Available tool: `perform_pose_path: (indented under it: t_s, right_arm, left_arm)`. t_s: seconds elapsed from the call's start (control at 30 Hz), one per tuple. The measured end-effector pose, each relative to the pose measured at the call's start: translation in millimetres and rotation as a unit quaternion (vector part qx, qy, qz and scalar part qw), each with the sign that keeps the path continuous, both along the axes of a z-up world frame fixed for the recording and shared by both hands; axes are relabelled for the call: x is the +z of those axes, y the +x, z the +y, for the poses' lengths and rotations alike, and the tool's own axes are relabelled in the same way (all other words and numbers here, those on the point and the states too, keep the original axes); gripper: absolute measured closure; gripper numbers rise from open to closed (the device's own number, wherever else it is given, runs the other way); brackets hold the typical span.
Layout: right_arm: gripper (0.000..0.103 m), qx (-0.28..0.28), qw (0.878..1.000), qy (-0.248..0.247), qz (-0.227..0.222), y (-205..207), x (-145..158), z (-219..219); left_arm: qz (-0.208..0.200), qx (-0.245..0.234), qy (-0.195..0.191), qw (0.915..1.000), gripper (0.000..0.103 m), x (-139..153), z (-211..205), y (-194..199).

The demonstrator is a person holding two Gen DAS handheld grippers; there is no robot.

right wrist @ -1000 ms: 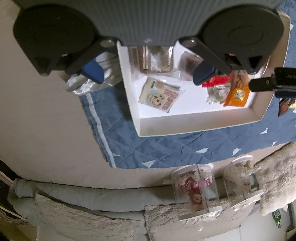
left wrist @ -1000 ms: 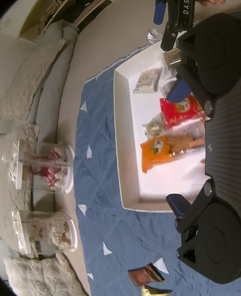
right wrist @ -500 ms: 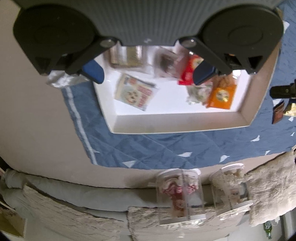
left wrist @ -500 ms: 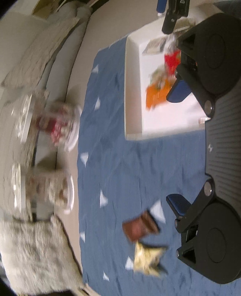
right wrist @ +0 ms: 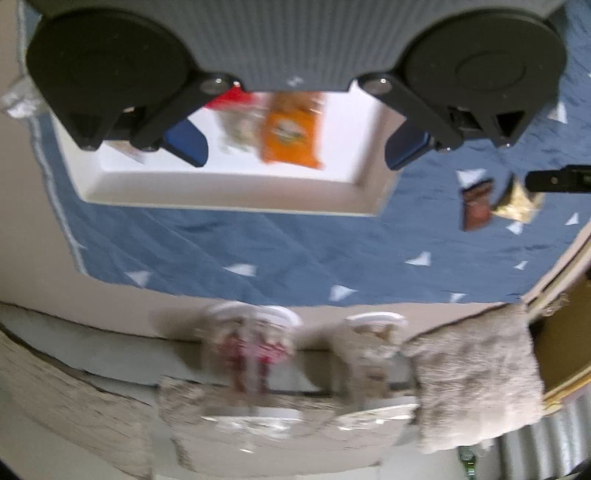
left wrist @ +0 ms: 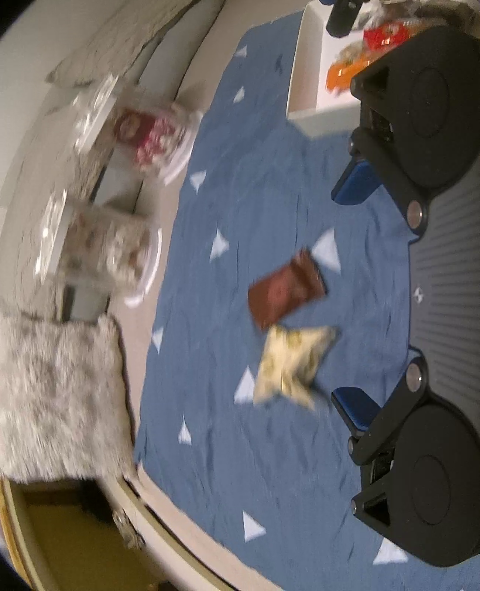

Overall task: Organize snacks
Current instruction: 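Move both grippers back over the yellow-printed pack and brown foil pack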

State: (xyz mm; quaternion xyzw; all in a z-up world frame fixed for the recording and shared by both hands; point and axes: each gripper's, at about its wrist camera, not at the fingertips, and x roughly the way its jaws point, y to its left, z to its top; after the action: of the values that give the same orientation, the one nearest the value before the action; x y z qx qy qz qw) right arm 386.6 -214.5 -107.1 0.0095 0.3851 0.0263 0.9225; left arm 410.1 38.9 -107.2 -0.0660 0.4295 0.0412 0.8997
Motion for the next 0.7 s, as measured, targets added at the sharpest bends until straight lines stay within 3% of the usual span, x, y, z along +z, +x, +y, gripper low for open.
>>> perform_pose_path:
  t_s: [0.37, 0.7]
  right_arm:
    - [0.0, 0.052, 0.998, 0.042, -0.016, 31.3, 0.4, 82.0]
    - [0.0, 0.077, 0.996, 0.033, -0.02, 52.7, -22.8, 131.3]
  left_arm:
    - [-0.015, 0.033, -0.023, 0.9991, 0.0, -8.5, 67.8, 10.1]
    - [-0.038, -0.004, -0.024, 0.999, 0.0, -19.3, 82.8, 30.0]
